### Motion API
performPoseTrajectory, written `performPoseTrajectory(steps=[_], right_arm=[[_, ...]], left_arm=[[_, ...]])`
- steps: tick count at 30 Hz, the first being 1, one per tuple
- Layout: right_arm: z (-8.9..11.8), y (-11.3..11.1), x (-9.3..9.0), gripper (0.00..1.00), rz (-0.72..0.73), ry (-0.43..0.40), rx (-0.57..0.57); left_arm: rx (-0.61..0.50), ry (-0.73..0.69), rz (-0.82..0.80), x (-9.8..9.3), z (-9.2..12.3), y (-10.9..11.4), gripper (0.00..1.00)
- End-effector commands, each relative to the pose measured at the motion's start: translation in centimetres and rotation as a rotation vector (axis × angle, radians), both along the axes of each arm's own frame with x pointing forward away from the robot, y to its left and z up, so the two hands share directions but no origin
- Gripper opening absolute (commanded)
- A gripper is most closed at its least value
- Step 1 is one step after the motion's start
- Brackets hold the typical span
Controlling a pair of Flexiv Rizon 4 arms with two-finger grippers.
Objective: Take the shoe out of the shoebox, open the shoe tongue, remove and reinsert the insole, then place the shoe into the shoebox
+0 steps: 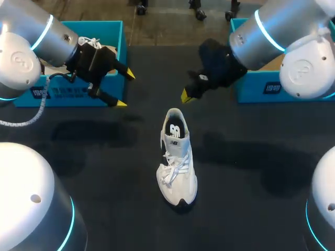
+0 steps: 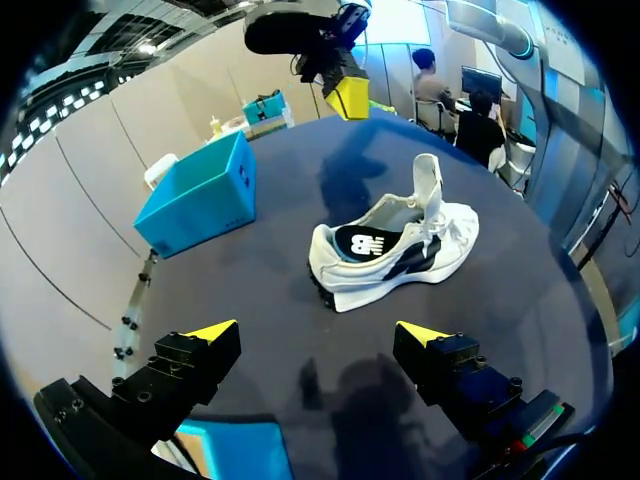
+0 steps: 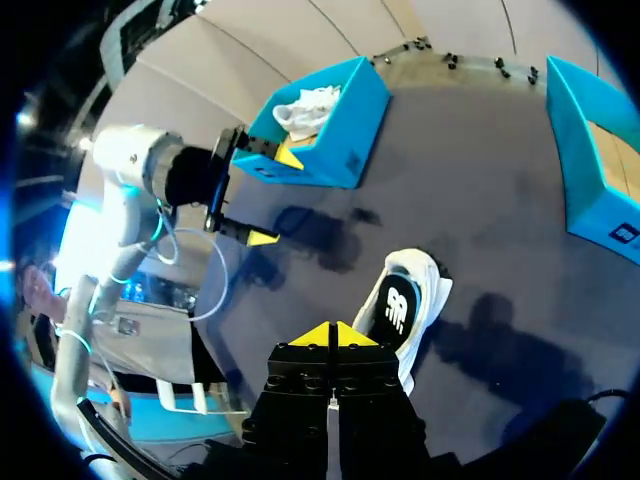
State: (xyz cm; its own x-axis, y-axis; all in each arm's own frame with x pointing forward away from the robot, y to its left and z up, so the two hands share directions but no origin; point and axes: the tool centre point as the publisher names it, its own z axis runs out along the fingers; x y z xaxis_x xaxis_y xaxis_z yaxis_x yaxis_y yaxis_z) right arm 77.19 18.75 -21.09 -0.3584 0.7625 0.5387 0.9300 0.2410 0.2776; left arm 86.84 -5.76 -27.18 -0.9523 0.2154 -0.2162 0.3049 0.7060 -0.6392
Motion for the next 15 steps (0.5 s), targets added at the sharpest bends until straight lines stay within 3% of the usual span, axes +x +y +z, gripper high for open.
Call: performPoseTrajectory(steps=[1, 8, 15], right_arm=[[0.0, 1.6, -0.4, 0.0, -0.039, -0.07, -0.242], [0.3, 2.7, -1.4, 0.0, -0.063, -0.123, -0.338], [0.1, 2.9, -1.7, 0.0, -0.065, -0.105, -0.398]], left_arm=[[-0.004, 0.001, -0.009, 0.7, -0.3, -0.3, 1.0], [-0.007, -0.008, -0.018, 1.3, -0.1, -0.5, 1.0], [-0.004, -0.012, -0.03, 1.4, 0.0, -0.5, 1.0]])
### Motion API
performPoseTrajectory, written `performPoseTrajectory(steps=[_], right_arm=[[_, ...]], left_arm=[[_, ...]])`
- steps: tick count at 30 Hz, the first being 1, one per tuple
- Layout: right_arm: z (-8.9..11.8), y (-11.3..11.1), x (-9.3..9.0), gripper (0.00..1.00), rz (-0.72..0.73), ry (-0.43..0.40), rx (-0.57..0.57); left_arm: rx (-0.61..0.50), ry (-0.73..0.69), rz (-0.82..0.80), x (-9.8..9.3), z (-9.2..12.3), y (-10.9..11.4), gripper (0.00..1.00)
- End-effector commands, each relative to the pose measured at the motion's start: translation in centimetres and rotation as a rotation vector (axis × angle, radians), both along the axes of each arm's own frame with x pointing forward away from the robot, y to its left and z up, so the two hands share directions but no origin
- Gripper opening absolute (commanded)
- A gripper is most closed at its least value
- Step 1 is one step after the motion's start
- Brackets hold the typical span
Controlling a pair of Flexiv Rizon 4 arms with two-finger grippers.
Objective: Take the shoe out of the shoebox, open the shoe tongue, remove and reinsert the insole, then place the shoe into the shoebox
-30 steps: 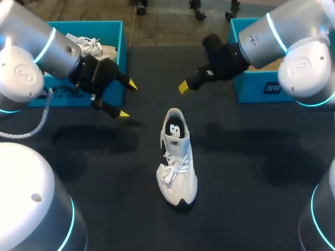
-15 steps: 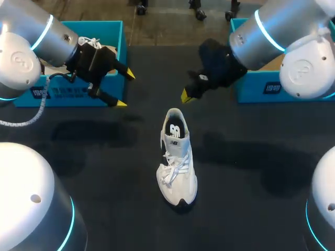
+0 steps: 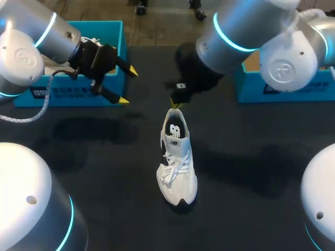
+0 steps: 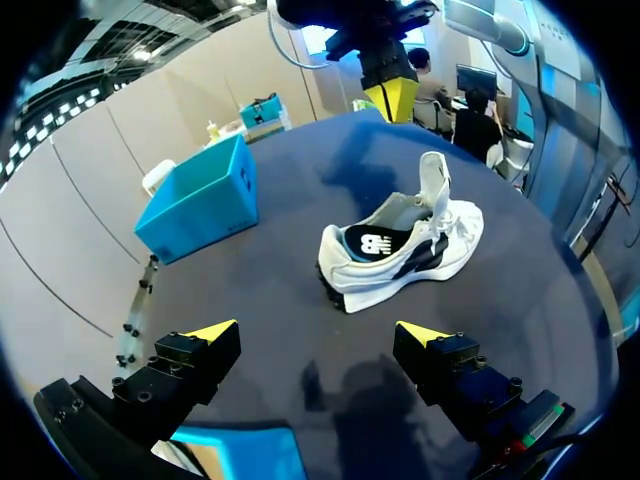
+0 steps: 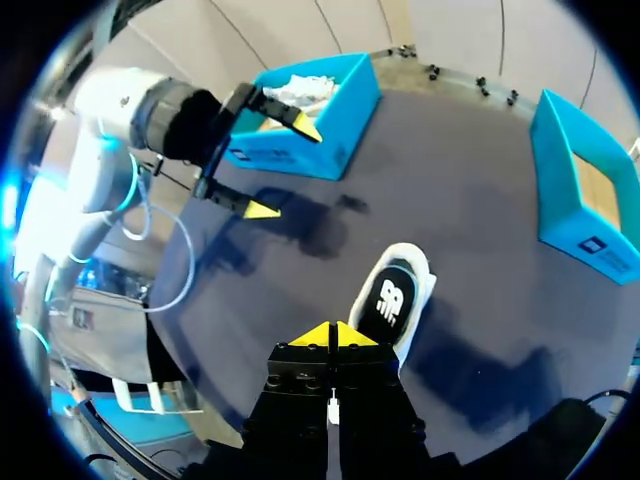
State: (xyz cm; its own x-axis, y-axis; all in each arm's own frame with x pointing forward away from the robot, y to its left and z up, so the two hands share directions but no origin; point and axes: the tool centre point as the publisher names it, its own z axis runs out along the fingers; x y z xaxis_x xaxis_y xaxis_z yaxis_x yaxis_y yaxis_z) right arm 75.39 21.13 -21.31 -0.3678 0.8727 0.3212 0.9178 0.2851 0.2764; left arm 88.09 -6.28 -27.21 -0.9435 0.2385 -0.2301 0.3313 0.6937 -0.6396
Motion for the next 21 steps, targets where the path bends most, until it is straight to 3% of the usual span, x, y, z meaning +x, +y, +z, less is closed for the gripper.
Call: performPoseTrajectory(steps=[1, 20, 21], right_arm=[[0.28, 0.5, 0.07, 0.0, -0.042, -0.042, -0.162], [0.28, 0.5, 0.07, 0.0, -0.042, -0.042, -0.162], [-0.36, 0.37, 0.22, 0.0, -0.048, -0.038, -0.204]], left_arm=[[0.003, 0.001, -0.005, 0.18, 0.06, 0.04, 1.0], [0.013, 0.018, -0.039, 0.0, -0.61, -0.24, 1.0], [0.012, 0.018, -0.038, 0.0, -0.62, -0.24, 1.0]])
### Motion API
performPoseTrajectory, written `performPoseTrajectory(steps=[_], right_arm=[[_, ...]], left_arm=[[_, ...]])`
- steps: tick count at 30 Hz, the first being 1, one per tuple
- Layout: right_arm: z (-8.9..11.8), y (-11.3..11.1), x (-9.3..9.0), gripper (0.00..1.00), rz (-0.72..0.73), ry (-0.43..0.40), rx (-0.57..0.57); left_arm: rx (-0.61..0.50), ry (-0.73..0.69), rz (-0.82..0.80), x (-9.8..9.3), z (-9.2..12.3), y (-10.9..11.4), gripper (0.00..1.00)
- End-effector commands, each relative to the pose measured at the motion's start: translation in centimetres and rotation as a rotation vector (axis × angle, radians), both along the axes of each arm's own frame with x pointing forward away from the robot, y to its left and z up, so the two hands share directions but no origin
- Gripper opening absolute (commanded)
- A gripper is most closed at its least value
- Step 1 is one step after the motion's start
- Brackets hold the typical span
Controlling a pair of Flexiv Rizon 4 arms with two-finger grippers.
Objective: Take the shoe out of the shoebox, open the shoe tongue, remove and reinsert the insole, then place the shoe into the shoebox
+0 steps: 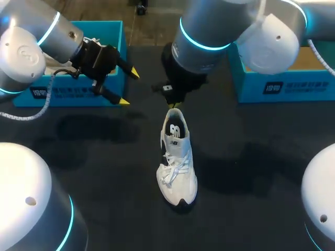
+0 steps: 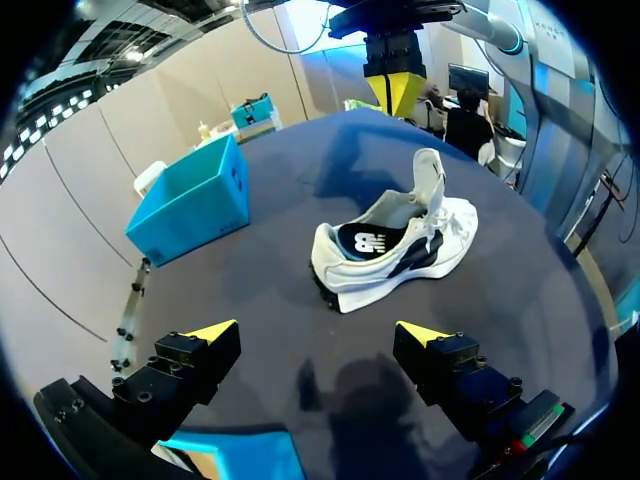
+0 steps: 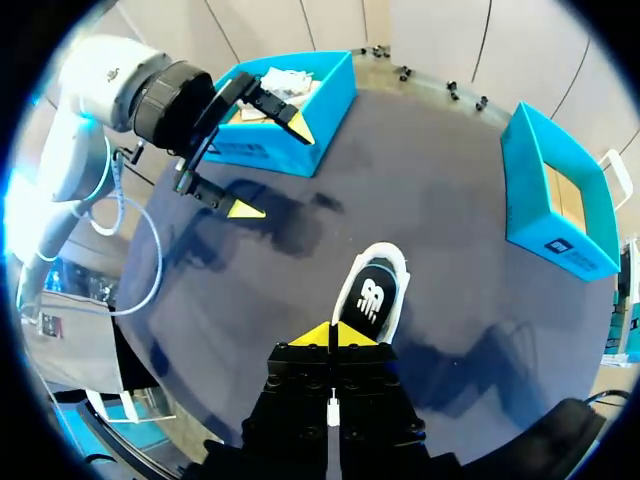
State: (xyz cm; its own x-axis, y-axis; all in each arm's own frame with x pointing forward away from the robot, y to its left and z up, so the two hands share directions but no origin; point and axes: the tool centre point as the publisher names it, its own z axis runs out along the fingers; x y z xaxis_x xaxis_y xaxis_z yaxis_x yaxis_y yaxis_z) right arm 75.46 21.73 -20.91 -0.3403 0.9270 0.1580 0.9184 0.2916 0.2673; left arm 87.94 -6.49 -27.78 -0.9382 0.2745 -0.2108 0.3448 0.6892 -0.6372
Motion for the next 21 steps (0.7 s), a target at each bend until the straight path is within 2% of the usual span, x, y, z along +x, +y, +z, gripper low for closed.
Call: performPoseTrajectory(steps=[1, 2, 4, 5, 14, 21], right_arm=[[-1.3, -0.3, 0.3, 0.0, -0.047, 0.002, -0.041], [-1.7, -0.5, 0.4, 0.0, -0.087, -0.007, -0.096], [-2.6, -0.3, 0.6, 0.0, -0.127, -0.006, -0.112], [-3.1, -0.2, 0.6, 0.0, -0.124, 0.007, -0.187], [-5.9, 0.5, 0.9, 0.0, -0.235, -0.015, -0.195], [-8.5, 1.6, 1.1, 0.0, -0.265, 0.001, -0.158]], left_arm=[[-0.002, 0.001, -0.001, 0.1, -0.1, 0.0, 1.0], [-0.004, 0.001, 0.0, 0.1, -0.1, 0.0, 1.0], [-0.007, 0.002, 0.002, -0.1, -0.1, 0.0, 1.0], [-0.008, 0.006, 0.002, -0.2, -0.2, 0.0, 1.0], [-0.007, 0.012, 0.018, -0.3, -0.5, 0.4, 1.0], [0.032, 0.029, -0.028, -1.4, -0.1, 0.4, 1.0]])
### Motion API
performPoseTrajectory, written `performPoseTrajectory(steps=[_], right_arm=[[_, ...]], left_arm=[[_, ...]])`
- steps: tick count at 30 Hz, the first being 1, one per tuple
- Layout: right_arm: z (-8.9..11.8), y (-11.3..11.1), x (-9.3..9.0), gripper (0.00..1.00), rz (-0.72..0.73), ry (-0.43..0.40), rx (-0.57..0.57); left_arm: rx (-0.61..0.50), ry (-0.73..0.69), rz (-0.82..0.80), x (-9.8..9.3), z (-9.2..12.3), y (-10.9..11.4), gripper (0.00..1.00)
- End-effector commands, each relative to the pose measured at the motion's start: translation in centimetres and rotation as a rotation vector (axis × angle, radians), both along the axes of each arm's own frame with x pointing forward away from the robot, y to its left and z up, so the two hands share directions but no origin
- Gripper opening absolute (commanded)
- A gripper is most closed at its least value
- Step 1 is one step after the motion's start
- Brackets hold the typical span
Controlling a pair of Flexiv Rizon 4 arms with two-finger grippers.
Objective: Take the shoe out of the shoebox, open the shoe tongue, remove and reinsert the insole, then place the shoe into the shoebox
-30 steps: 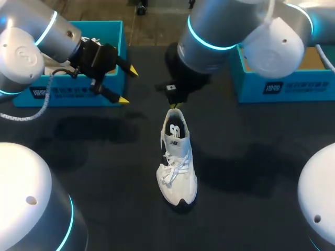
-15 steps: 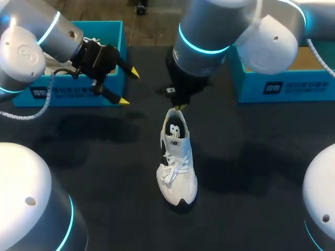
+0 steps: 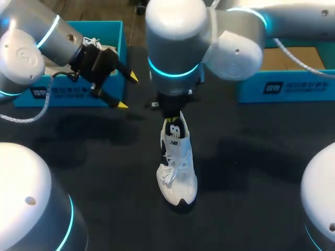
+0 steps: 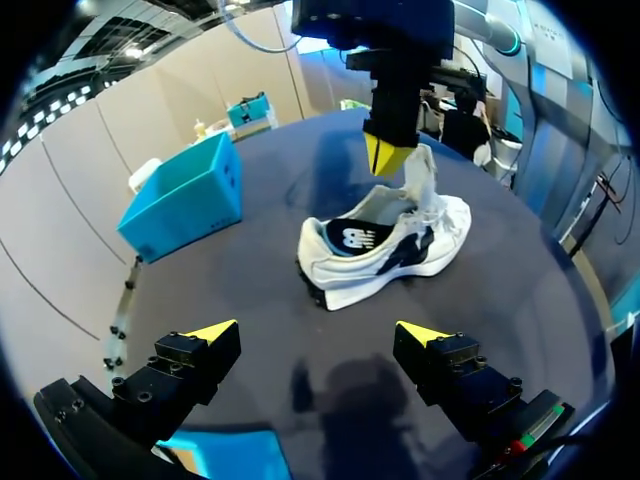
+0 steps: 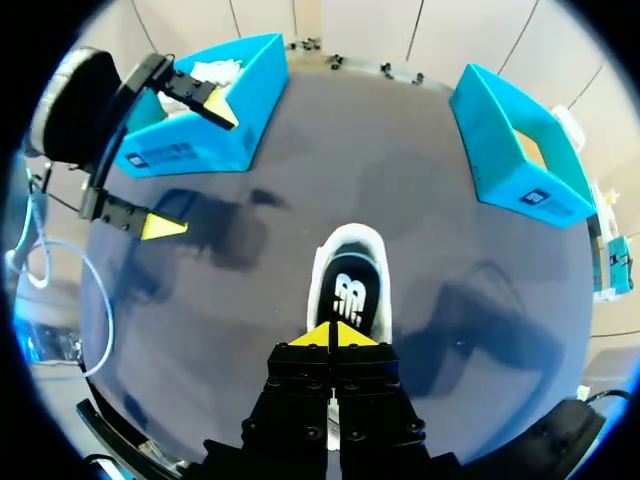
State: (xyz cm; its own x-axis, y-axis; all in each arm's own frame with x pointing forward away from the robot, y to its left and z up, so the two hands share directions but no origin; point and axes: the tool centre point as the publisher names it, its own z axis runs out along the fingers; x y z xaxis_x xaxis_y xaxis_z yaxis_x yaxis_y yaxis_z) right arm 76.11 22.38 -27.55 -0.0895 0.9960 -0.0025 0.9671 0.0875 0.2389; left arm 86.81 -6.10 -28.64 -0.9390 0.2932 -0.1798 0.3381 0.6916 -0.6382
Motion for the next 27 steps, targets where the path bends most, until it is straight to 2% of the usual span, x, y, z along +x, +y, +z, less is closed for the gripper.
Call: performPoseTrajectory(steps=[1, 8, 16, 27], right_arm=[[-2.3, 0.9, 0.4, 0.0, -0.011, 0.004, 0.011], [-4.3, 0.2, 0.2, 0.0, -0.045, 0.015, 0.031], [-5.2, -1.4, -0.1, 0.0, -0.073, 0.031, 0.014], [-7.4, -2.2, -0.6, 0.0, -0.075, 0.081, 0.014]], left_arm=[[0.023, 0.0, -0.014, -0.4, 0.9, 0.1, 1.0], [0.027, 0.002, -0.028, -1.5, 1.3, 0.2, 1.0], [0.04, 0.027, -0.043, -2.5, 0.4, 0.2, 1.0], [0.082, 0.054, -0.075, -3.2, -0.2, 0.1, 1.0]])
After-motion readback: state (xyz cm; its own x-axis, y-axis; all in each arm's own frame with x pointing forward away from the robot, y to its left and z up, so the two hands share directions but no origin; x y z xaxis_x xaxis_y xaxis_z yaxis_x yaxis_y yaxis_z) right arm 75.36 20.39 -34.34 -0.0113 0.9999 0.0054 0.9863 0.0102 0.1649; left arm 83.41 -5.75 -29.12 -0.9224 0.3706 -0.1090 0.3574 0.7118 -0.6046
